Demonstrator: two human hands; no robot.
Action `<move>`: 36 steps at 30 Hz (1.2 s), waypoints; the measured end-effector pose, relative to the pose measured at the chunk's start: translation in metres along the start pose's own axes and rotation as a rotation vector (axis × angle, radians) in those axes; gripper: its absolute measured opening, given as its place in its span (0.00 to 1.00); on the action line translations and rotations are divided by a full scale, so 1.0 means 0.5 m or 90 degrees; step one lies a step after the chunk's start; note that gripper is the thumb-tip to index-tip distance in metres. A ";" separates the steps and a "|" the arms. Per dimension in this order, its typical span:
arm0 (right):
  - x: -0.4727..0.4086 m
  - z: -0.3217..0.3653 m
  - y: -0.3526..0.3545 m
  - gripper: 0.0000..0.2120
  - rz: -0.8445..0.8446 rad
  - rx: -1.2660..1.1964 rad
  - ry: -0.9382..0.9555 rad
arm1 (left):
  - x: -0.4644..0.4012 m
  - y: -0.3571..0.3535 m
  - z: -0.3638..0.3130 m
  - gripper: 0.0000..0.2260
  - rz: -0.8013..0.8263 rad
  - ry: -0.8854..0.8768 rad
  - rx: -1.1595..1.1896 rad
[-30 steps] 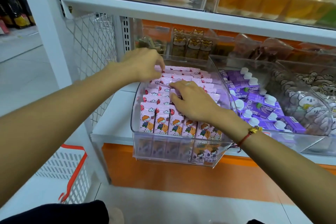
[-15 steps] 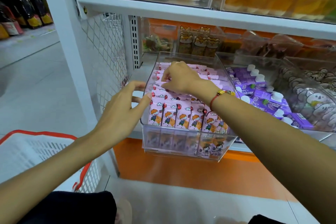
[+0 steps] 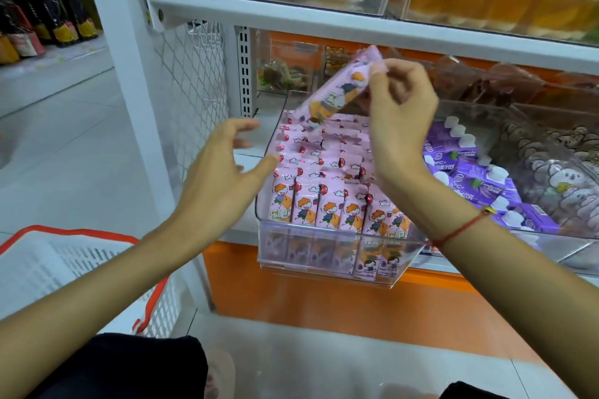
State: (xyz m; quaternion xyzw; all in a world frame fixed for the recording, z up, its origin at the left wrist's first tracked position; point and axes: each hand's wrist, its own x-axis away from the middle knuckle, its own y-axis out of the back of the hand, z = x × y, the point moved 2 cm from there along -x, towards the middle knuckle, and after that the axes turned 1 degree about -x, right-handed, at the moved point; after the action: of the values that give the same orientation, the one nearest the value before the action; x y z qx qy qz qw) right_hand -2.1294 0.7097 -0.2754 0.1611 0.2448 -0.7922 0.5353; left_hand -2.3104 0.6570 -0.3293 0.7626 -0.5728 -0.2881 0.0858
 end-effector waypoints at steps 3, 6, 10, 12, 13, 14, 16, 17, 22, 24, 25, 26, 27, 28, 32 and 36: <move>0.026 0.034 0.060 0.02 0.058 0.010 -0.086 | 0.003 -0.006 -0.063 0.19 -0.035 -0.084 0.061; 0.066 0.053 0.111 0.06 0.097 0.045 -0.141 | 0.024 -0.059 -0.114 0.26 0.123 -0.092 0.049; 0.095 0.061 0.151 0.05 0.112 0.028 -0.165 | 0.059 -0.110 -0.121 0.25 0.245 -0.107 0.054; 0.099 0.061 0.162 0.03 0.157 0.015 -0.184 | 0.065 -0.110 -0.108 0.21 0.261 -0.120 0.116; 0.101 0.060 0.168 0.03 0.184 0.006 -0.197 | 0.066 -0.109 -0.100 0.19 0.269 -0.122 0.136; 0.103 0.059 0.173 0.04 0.215 -0.003 -0.208 | 0.068 -0.109 -0.092 0.17 0.273 -0.125 0.144; 0.109 0.059 0.182 0.04 0.281 -0.004 -0.204 | 0.071 -0.108 -0.086 0.17 0.265 -0.145 0.128; 0.111 0.062 0.186 0.03 0.305 0.001 -0.192 | 0.071 -0.107 -0.088 0.17 0.258 -0.160 0.118; 0.115 0.072 0.199 0.02 0.360 -0.018 -0.154 | 0.064 -0.104 -0.090 0.17 0.236 -0.191 0.139; 0.118 0.073 0.200 0.02 0.363 -0.018 -0.148 | 0.064 -0.102 -0.093 0.18 0.238 -0.192 0.146; 0.118 0.072 0.201 0.03 0.355 -0.021 -0.149 | 0.065 -0.101 -0.095 0.19 0.240 -0.195 0.147; 0.118 0.071 0.203 0.04 0.346 -0.025 -0.151 | 0.066 -0.100 -0.099 0.19 0.240 -0.201 0.146; 0.117 0.072 0.205 0.05 0.339 -0.032 -0.153 | 0.066 -0.099 -0.103 0.20 0.237 -0.207 0.144; 0.116 0.073 0.206 0.04 0.332 -0.039 -0.157 | 0.065 -0.098 -0.109 0.20 0.230 -0.212 0.139; 0.108 0.084 0.207 0.05 0.298 -0.041 -0.159 | 0.059 -0.100 -0.141 0.19 0.203 -0.249 0.080; 0.093 0.101 0.191 0.05 0.271 -0.028 -0.167 | 0.058 -0.083 -0.159 0.16 0.176 -0.266 0.047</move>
State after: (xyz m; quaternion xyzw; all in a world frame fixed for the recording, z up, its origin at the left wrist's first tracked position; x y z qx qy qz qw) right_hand -2.0579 0.6164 -0.2781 0.0931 0.1514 -0.6704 0.7204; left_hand -2.2283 0.6283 -0.2932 0.6035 -0.6871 -0.4040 -0.0235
